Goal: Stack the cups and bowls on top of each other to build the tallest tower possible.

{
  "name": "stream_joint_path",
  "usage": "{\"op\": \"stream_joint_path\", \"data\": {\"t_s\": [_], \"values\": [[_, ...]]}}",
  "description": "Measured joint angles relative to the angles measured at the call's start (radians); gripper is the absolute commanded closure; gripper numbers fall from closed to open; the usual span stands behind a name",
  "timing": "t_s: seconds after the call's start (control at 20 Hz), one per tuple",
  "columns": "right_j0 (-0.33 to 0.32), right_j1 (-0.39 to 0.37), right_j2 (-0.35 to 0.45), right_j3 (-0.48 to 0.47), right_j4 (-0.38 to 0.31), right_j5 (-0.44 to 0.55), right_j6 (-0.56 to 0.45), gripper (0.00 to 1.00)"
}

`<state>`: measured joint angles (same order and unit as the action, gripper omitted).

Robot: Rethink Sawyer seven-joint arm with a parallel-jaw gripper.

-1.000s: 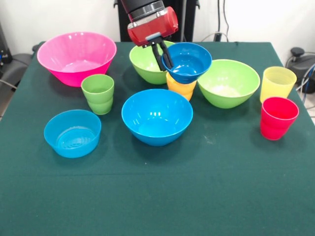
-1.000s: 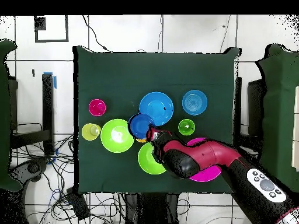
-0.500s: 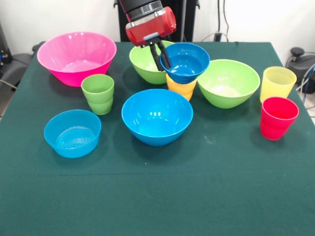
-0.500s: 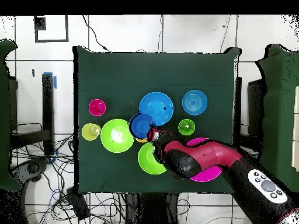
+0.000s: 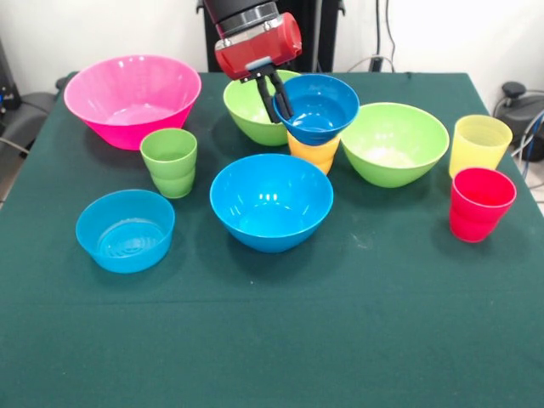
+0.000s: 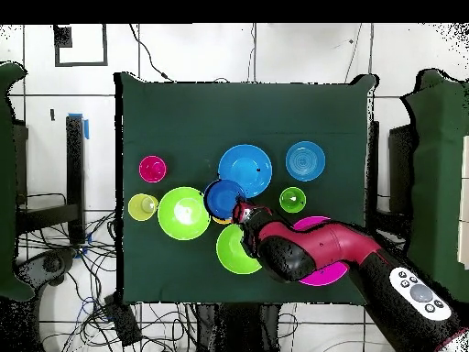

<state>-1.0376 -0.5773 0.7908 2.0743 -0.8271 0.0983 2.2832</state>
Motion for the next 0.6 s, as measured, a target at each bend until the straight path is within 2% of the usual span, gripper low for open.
{"op": "stream_joint_path", "data": {"t_s": [0.6], "values": [[0.011,0.000,-0.036,0.010,0.000,0.000,0.000,1.00]]}}
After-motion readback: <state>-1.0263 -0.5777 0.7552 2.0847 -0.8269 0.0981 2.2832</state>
